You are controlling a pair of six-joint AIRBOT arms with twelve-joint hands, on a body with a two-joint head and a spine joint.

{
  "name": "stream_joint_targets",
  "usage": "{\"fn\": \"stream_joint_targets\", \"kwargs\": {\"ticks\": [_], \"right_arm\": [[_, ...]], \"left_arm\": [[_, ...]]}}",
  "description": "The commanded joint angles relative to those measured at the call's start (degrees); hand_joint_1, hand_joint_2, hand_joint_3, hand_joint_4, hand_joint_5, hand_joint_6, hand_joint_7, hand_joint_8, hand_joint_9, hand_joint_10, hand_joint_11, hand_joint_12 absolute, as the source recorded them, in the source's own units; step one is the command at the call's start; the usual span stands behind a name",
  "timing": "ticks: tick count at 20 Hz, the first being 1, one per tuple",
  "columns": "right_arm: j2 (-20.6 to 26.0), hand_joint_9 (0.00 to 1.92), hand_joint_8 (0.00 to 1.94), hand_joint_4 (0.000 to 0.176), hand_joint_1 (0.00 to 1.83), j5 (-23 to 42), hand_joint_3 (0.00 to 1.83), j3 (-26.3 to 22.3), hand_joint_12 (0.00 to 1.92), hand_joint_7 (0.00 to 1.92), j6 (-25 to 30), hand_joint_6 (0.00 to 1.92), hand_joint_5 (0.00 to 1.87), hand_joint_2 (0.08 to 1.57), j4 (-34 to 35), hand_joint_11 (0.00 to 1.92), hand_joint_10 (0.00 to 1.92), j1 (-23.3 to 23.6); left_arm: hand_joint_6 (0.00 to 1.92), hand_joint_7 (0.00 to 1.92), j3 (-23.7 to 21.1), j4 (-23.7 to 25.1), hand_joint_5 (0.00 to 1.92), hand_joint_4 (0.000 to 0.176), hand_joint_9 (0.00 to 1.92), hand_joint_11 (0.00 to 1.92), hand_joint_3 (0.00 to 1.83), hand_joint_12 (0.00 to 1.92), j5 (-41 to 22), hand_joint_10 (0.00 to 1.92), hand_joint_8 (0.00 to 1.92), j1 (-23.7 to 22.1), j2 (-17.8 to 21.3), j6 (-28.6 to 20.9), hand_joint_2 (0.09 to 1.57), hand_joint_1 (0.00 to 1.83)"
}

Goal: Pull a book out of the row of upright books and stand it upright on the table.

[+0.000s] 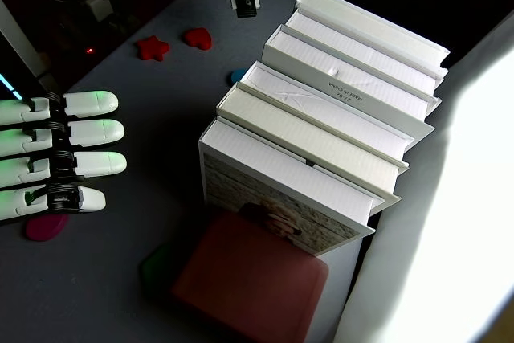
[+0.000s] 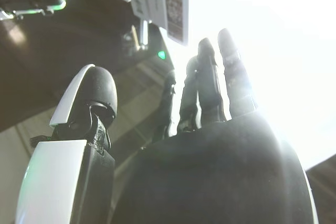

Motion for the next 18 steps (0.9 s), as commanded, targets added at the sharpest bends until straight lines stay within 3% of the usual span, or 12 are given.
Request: {"fn": "stream_joint_targets", "kwargs": {"ticks": [1, 4, 6, 7, 8, 9, 11, 12, 14, 18], "right_arm": [[0.33, 0.0, 0.0, 0.0, 0.51, 6.77, 0.01, -0.09, 0.42, 0.0, 0.06, 0.04, 0.06, 1.34, 1.78, 0.0, 0.0, 0.55], [0.33, 0.0, 0.0, 0.0, 0.53, 6.94, 0.0, -0.15, 0.32, 0.0, -0.16, 0.01, 0.06, 1.36, 1.81, 0.0, 0.0, 0.55], [0.33, 0.0, 0.0, 0.0, 0.61, 7.06, 0.0, -0.14, 0.22, 0.0, -0.17, 0.0, 0.03, 1.37, 1.81, 0.0, 0.0, 0.57], [0.33, 0.0, 0.0, 0.0, 0.58, 7.16, 0.0, -0.11, 0.38, 0.0, -0.29, 0.0, 0.04, 1.35, 1.83, 0.0, 0.0, 0.8], [0.31, 0.0, 0.0, 0.0, 0.6, 7.22, 0.0, -0.04, 0.29, 0.0, -0.45, 0.0, 0.03, 1.35, 1.87, 0.0, 0.0, 1.04], [0.25, 0.0, 0.0, 0.0, 0.63, 7.21, 0.0, 0.06, 0.06, 0.0, -0.66, 0.0, 0.01, 1.36, 1.87, 0.0, 0.0, 1.46], [-0.16, 0.0, 0.0, 0.0, 0.72, 6.78, 0.0, 0.6, 0.0, 0.0, -0.97, 0.0, 0.0, 1.36, 2.02, 0.0, 0.0, 2.61], [-0.68, 0.0, 0.0, 0.0, 0.77, 5.95, 0.0, 1.22, 0.0, 0.0, -0.97, 0.0, 0.01, 1.37, 1.93, 0.0, 0.0, 3.83], [-1.57, 0.0, 0.0, 0.0, 0.63, 4.35, 0.01, 2.17, 0.0, 0.0, -0.97, 0.0, 0.01, 1.38, 1.26, 0.0, 0.0, 6.1], [-3.59, 0.0, 0.0, 0.0, 0.41, 0.52, 0.01, 4.07, 0.0, 0.0, -0.97, 0.0, 0.0, 1.41, -0.97, 0.0, 0.0, 11.52]], "left_arm": [[0.01, 0.25, 0.2, -1.53, 0.28, 0.006, 0.16, 0.0, 0.0, 0.35, -6.59, 0.02, 0.0, -0.23, -0.19, -0.54, 1.39, 0.36], [0.0, 0.17, -0.02, -1.56, 0.15, 0.01, 0.12, 0.0, 0.0, 0.29, -6.83, 0.0, 0.0, 0.08, -0.03, -0.58, 1.38, 0.39], [0.0, 0.17, -0.09, -1.57, 0.16, 0.0, 0.14, 0.0, 0.0, 0.45, -6.9, 0.0, 0.0, 0.1, 0.0, -0.57, 1.38, 0.44], [0.0, 0.18, -0.09, -1.58, 0.18, 0.0, 0.14, 0.0, 0.0, 0.51, -6.9, 0.0, 0.0, 0.1, -0.02, -0.56, 1.38, 0.4], [0.01, 0.2, -0.08, -1.6, 0.21, 0.0, 0.15, 0.0, 0.0, 0.48, -6.82, 0.0, 0.0, 0.1, -0.04, -0.56, 1.38, 0.41], [0.0, 0.21, -0.08, -1.6, 0.22, 0.003, 0.13, 0.0, 0.0, 0.37, -6.65, 0.01, 0.0, 0.1, -0.04, -0.56, 1.39, 0.38], [0.0, 0.19, -0.07, -1.59, 0.23, 0.021, 0.1, 0.0, 0.0, 0.28, -6.46, 0.0, 0.0, 0.16, -0.05, -0.56, 1.4, 0.33], [0.01, 0.19, -0.07, -1.69, 0.25, 0.02, 0.1, 0.0, 0.0, 0.27, -6.47, 0.0, 0.0, 0.32, -0.05, -0.55, 1.4, 0.35], [0.01, 0.21, -0.07, -1.88, 0.29, 0.0, 0.12, 0.0, 0.0, 0.36, -6.53, 0.0, 0.0, 0.59, -0.04, -0.53, 1.38, 0.43], [0.0, 0.22, -0.11, -2.03, 0.29, 0.005, 0.13, 0.0, 0.0, 0.31, -6.54, 0.0, 0.0, 0.88, 0.04, -0.54, 1.38, 0.4]]}}
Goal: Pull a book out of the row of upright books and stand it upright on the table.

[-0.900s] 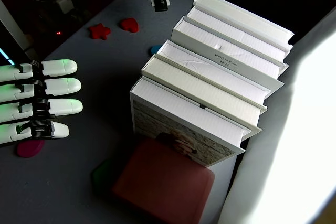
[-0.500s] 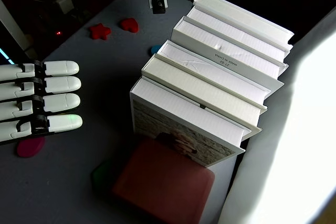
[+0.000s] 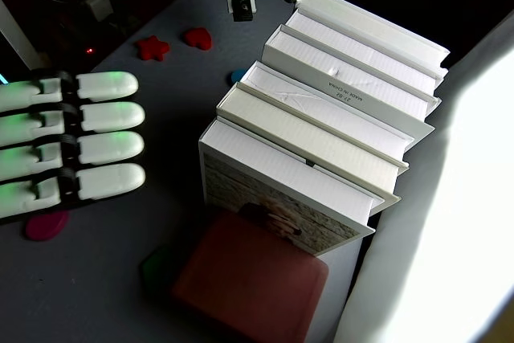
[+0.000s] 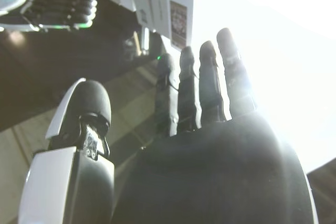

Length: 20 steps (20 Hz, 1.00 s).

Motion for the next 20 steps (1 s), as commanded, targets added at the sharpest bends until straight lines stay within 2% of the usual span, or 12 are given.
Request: {"fn": "stream_joint_targets", "kwargs": {"ticks": [1, 4, 6, 9, 10, 11, 12, 14, 16, 20], "right_arm": [[-0.66, 0.0, 0.0, 0.0, 0.41, 4.57, 0.01, 0.91, 0.0, 0.0, 0.07, 0.0, 0.0, 1.41, 0.99, 0.0, 0.0, 2.03], [-3.29, 0.0, 0.0, 0.0, 0.34, -0.27, 0.0, 2.91, 0.0, 0.0, 0.07, 0.0, 0.0, 1.4, -1.73, 0.0, 0.0, 6.63], [-5.57, 0.0, 0.0, 0.0, 0.3, -5.01, 0.0, 4.65, 0.0, 0.0, 0.08, 0.01, 0.04, 1.4, -4.55, 0.0, 0.0, 11.22], [-8.02, 0.0, 0.0, 0.0, 0.21, -9.95, 0.0, 6.59, 0.0, 0.0, -0.13, 0.02, 0.07, 1.38, -6.71, 0.0, 0.0, 15.03], [-9.06, 0.0, 0.0, 0.004, 0.2, -11.71, 0.0, 7.32, 0.0, 0.0, -0.43, 0.02, 0.06, 1.37, -7.25, 0.0, 0.0, 16.35], [-9.75, 0.0, 0.0, 0.008, 0.18, -12.88, 0.0, 7.8, 0.0, 0.0, -0.74, 0.02, 0.07, 1.36, -7.5, 0.0, 0.0, 17.13], [-10.85, 0.0, 0.0, 0.0, 0.14, -14.87, 0.0, 8.5, 0.0, 0.0, -1.6, 0.02, 0.08, 1.36, -7.69, 0.0, 0.0, 18.32], [-12.22, 0.0, 0.0, 0.0, 0.11, -17.6, 0.0, 9.24, 0.0, 0.0, -3.26, 0.05, 0.15, 1.36, -7.73, 0.0, 0.0, 19.64], [-13.29, 0.0, 0.0, 0.0, 0.03, -19.7, 0.0, 9.94, 0.0, 0.0, -4.0, 0.12, 0.31, 1.37, -7.73, 0.0, 0.0, 20.32], [-14.03, 0.0, 0.01, 0.0, 0.03, -20.94, 0.0, 10.48, 0.0, 0.02, -4.02, 0.25, 0.6, 1.37, -7.74, 0.0, 0.0, 20.38]], "left_arm": [[0.0, 0.22, -0.09, -1.95, 0.29, 0.005, 0.13, 0.0, 0.0, 0.31, -6.82, 0.0, 0.0, -0.21, 0.22, -0.48, 1.38, 0.4], [0.0, 0.22, -0.1, -2.3, 0.29, 0.0, 0.14, 0.0, 0.0, 0.31, -6.9, 0.0, 0.0, 0.4, 0.2, -0.48, 1.37, 0.39], [0.0, 0.21, -0.12, -2.42, 0.28, 0.001, 0.14, 0.0, 0.0, 0.31, -6.93, 0.0, 0.0, 0.58, 0.22, -0.48, 1.37, 0.37], [0.0, 0.2, -0.03, -2.42, 0.28, 0.003, 0.14, 0.0, 0.0, 0.35, -6.85, 0.0, 0.0, 0.57, 0.15, -0.47, 1.37, 0.4], [0.0, 0.19, 0.06, -2.45, 0.27, 0.01, 0.12, 0.0, 0.0, 0.31, -6.83, 0.0, 0.0, 0.56, 0.09, -0.47, 1.37, 0.38], [0.0, 0.19, 0.08, -2.45, 0.27, 0.006, 0.13, 0.0, 0.0, 0.3, -6.81, 0.0, 0.0, 0.57, 0.08, -0.47, 1.37, 0.38], [0.0, 0.18, 0.1, -2.45, 0.27, 0.004, 0.13, 0.0, 0.0, 0.3, -6.8, 0.0, 0.0, 0.57, 0.08, -0.47, 1.37, 0.39], [0.0, 0.19, 0.13, -2.44, 0.27, 0.009, 0.13, 0.0, 0.0, 0.32, -6.8, 0.0, 0.0, 0.54, 0.03, -0.47, 1.37, 0.39], [0.0, 0.19, 0.21, -2.44, 0.27, 0.001, 0.13, 0.0, 0.0, 0.29, -6.81, 0.0, 0.0, 0.52, -0.13, -0.47, 1.37, 0.41], [0.0, 0.19, 0.2, -2.54, 0.27, 0.007, 0.13, 0.0, 0.0, 0.31, -6.89, 0.0, 0.0, 0.55, -0.18, -0.49, 1.36, 0.41]]}}
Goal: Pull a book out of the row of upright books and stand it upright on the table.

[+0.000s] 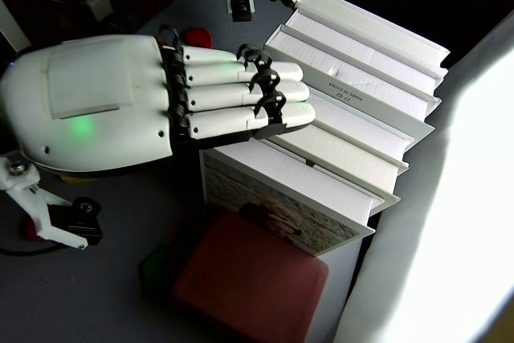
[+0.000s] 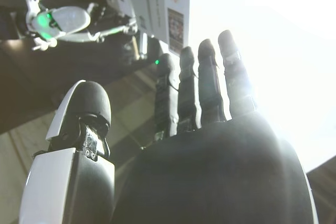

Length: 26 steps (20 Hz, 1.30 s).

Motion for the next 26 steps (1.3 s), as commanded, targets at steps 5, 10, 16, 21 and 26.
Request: {"fn": "stream_joint_targets", "kwargs": {"ticks": [5, 10, 16, 21, 26], "right_arm": [[2.61, 0.0, 0.0, 0.0, 0.09, 9.9, 0.0, -3.99, 0.0, 0.17, -0.19, 0.67, 0.72, 1.38, 0.45, 0.0, 0.0, -1.15], [6.32, 0.0, 0.0, 0.0, 0.46, 18.16, 0.01, -8.39, 0.0, 0.15, 1.69, 1.07, 0.57, 1.36, -0.85, 0.0, 0.0, -6.5], [8.31, 0.0, 0.0, 0.0, 0.11, 26.45, 0.0, -11.46, 0.0, 0.17, 6.73, 0.42, 0.75, 1.38, -3.74, 0.0, 0.0, -12.48], [9.05, 0.0, 0.0, 0.0, 0.09, 28.5, 0.0, -12.04, 0.0, 0.14, 8.51, 0.63, 0.47, 1.41, -4.92, 0.0, 0.0, -13.72], [10.39, 0.0, 0.0, 0.051, 0.46, 27.31, 0.0, -11.68, 0.0, 0.01, 8.78, 0.02, 0.04, 1.37, -6.41, 0.0, 0.0, -11.38]], "left_arm": [[0.0, 0.17, -0.06, -2.61, 0.26, 0.007, 0.12, 0.0, 0.0, 0.32, -7.68, 0.0, 0.0, 0.11, -0.06, -0.51, 1.37, 0.4], [0.0, 0.2, -0.35, -3.69, 0.28, 0.0, 0.15, 0.0, 0.0, 0.37, -8.34, 0.01, 0.0, 1.22, 0.01, -0.51, 1.38, 0.38], [0.0, 0.18, -0.52, -4.2, 0.27, 0.009, 0.13, 0.0, 0.0, 0.17, -8.91, 0.0, 0.0, 1.56, 0.12, -0.51, 1.38, 0.37], [0.0, 0.18, -0.57, -4.68, 0.27, 0.003, 0.14, 0.0, 0.0, 0.28, -9.24, 0.0, 0.0, 1.87, 0.11, -0.48, 1.38, 0.38], [0.0, 0.14, -0.28, -5.17, 0.27, 0.048, 0.09, 0.0, 0.0, 0.28, -9.37, 0.0, 0.0, 1.87, -0.25, -0.34, 1.38, 0.36]]}}
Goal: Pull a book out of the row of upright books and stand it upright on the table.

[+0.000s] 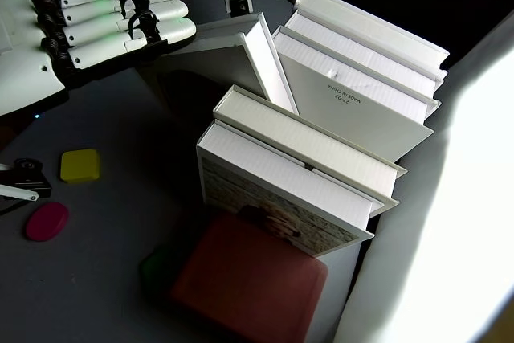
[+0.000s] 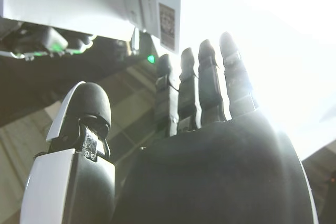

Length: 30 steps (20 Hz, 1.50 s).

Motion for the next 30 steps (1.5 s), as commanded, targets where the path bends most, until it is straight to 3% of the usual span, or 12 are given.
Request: {"fn": "stream_joint_targets", "kwargs": {"ticks": [1, 8, 12, 15, 17, 19, 23, 24, 26, 27, 28, 30], "right_arm": [[0.13, 0.0, 0.0, 0.051, 0.46, 4.91, 0.0, 0.2, 0.0, 0.01, 0.41, 0.02, 0.04, 1.37, 1.8, 0.0, 0.0, 1.22], [-0.08, 0.0, 0.0, 0.081, 1.21, -7.08, 0.0, 0.59, 0.0, 0.0, 1.71, 0.0, 0.0, 1.11, -10.82, 0.0, 0.0, 11.7], [-0.77, 0.0, 0.0, 0.161, 1.32, -14.98, 0.0, -0.1, 0.0, 0.0, 3.24, 0.0, 0.0, 1.07, -21.59, 0.0, 0.0, 17.35], [-0.77, 0.0, 0.0, 0.054, 1.31, -20.04, 0.0, -0.6, 0.0, 0.0, 5.92, 0.0, 0.0, 1.08, -30.32, 0.0, 0.0, 20.25], [-1.78, 0.0, 0.0, 0.076, 1.3, -23.38, 0.0, -0.61, 0.0, 0.0, 12.09, 0.0, 0.0, 1.06, -40.7, 0.0, 0.0, 22.75], [-3.11, 0.0, 0.0, 0.042, 1.21, -25.66, 0.0, -0.61, 0.0, 0.0, 19.86, 0.0, 0.0, 1.06, -52.86, 0.0, 0.0, 25.08], [-5.88, 0.01, 0.0, 0.034, 1.38, -27.2, 0.0, 0.0, 0.0, 0.01, 30.31, 0.04, 0.1, 1.04, -67.89, 0.0, 0.0, 25.93], [-6.72, 0.03, 0.02, 0.071, 1.37, -27.21, 0.0, 0.28, 0.03, 0.04, 34.07, 0.03, 0.08, 1.06, -72.99, 0.07, 0.01, 26.12], [-8.19, 0.21, 0.02, 0.099, 1.37, -27.47, 0.02, 0.66, 1.1, 0.24, 39.89, 0.03, 0.25, 1.06, -80.71, 0.0, 0.05, 26.34], [-8.77, 0.41, 0.06, 0.001, 1.34, -27.51, 0.01, 0.86, 1.22, 0.54, 41.32, 0.1, 0.53, 1.07, -82.73, 0.0, 0.13, 26.34], [-9.36, 0.6, 0.86, 0.02, 1.24, -27.58, 0.01, 1.12, 1.54, 0.86, 43.31, 0.82, 0.88, 1.11, -85.36, 0.16, 0.65, 26.34], [-9.95, 0.64, 1.26, 0.0, 1.33, -27.41, 0.0, 1.15, 1.7, 0.9, 44.96, 0.87, 0.98, 1.16, -87.78, 0.39, 1.38, 26.33]], "left_arm": [[0.0, 0.14, 0.37, -1.83, 0.27, 0.048, 0.09, 0.0, 0.0, 0.28, -6.88, 0.0, 0.0, -0.26, -0.4, -0.31, 1.38, 0.36], [0.0, 0.14, 0.76, -1.97, 0.28, 0.036, 0.09, 0.0, 0.0, 0.41, -6.64, 0.01, 0.0, -0.19, -0.52, -0.31, 1.37, 0.33], [0.0, 0.13, 1.64, -2.47, 0.27, 0.047, 0.07, 0.0, 0.0, 0.34, -6.48, 0.0, 0.0, -0.2, -1.62, -0.49, 1.37, 0.32], [0.0, 0.14, 2.69, -2.47, 0.28, 0.048, 0.08, 0.0, 0.0, 0.27, -6.13, 0.01, 0.0, -0.37, -2.85, -1.24, 1.37, 0.33], [0.01, 0.16, 2.83, -2.47, 0.3, 0.028, 0.1, 0.0, 0.0, 0.39, -6.18, 0.01, 0.0, -0.39, -3.05, -1.24, 1.37, 0.37], [0.0, 0.14, 3.16, -2.52, 0.27, 0.026, 0.07, 0.0, 0.0, 0.24, -6.29, 0.0, 0.0, -0.49, -3.61, -1.25, 1.38, 0.31], [0.0, 0.15, 3.83, -2.5, 0.2, 0.064, 0.1, 0.0, 0.0, 0.42, -6.0, 0.01, 0.0, -0.66, -4.42, -1.73, 1.38, 0.3], [0.0, 0.14, 3.93, -2.5, 0.21, 0.058, 0.09, 0.0, 0.0, 0.41, -5.96, 0.0, 0.0, -0.76, -4.54, -1.73, 1.38, 0.33], [0.01, 0.14, 4.01, -2.49, 0.21, 0.043, 0.09, 0.0, 0.0, 0.4, -5.84, 0.0, 0.0, -0.93, -4.63, -1.73, 1.39, 0.31], [0.01, 0.15, 3.99, -2.5, 0.24, 0.046, 0.09, 0.0, 0.0, 0.4, -5.85, 0.0, 0.0, -0.92, -4.63, -1.77, 1.39, 0.27], [0.02, 0.14, 3.97, -2.51, 0.25, 0.052, 0.09, 0.0, 0.0, 0.41, -5.84, 0.0, 0.0, -0.92, -4.63, -1.78, 1.38, 0.26], [0.01, 0.14, 3.97, -2.61, 0.26, 0.047, 0.09, 0.0, 0.0, 0.46, -5.79, 0.0, 0.0, -0.97, -4.66, -1.81, 1.37, 0.29]]}}
